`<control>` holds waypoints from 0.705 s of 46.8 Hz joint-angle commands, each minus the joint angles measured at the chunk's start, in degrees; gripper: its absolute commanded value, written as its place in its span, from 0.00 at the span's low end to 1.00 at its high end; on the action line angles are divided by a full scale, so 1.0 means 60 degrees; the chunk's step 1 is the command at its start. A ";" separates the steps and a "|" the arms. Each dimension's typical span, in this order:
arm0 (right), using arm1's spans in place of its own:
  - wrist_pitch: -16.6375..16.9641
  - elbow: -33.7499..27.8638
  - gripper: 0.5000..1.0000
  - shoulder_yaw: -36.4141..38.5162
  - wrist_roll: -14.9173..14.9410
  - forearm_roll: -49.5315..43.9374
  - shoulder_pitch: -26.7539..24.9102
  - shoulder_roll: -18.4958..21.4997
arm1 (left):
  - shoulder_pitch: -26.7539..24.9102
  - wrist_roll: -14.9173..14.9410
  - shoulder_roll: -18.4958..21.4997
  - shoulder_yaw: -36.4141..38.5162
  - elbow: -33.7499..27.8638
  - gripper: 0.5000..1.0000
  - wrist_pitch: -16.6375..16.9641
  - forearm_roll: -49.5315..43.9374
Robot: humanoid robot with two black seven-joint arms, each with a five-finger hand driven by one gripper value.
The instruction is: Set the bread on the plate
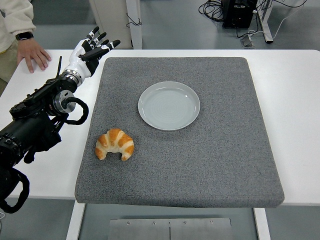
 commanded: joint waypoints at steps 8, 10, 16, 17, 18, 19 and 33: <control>0.0000 0.0001 1.00 0.0000 0.0000 0.0000 0.0001 0.0000 | 0.0016 -0.0029 -0.0017 -0.0001 0.0001 0.94 0.0000 0.0001; 0.0000 0.0001 1.00 0.0000 0.0000 0.0000 0.0001 0.0000 | 0.0001 -0.0030 -0.0002 -0.0001 0.0001 0.94 0.0000 0.0001; 0.0000 0.0001 1.00 0.0000 0.0000 0.0000 0.0001 0.0000 | -0.0116 0.0029 0.0071 0.0014 0.0001 0.94 0.0014 0.0001; 0.0000 0.0001 1.00 0.0000 0.0000 0.0000 0.0001 0.0000 | -0.0131 0.0044 0.0086 0.0014 0.0001 0.94 0.0014 0.0001; 0.0000 0.0001 1.00 0.0000 0.0000 0.0000 0.0001 0.0000 | -0.0160 0.0044 0.0115 0.0014 0.0001 0.94 0.0000 0.0001; 0.0000 0.0001 1.00 0.0000 0.0000 0.0000 0.0001 0.0000 | -0.0204 0.0073 0.0130 0.0014 0.0001 0.94 0.0000 0.0001; 0.0000 0.0001 1.00 0.0000 0.0000 0.0000 0.0001 0.0000 | -0.0204 0.0073 0.0188 0.0190 -0.0146 0.94 -0.0103 0.0148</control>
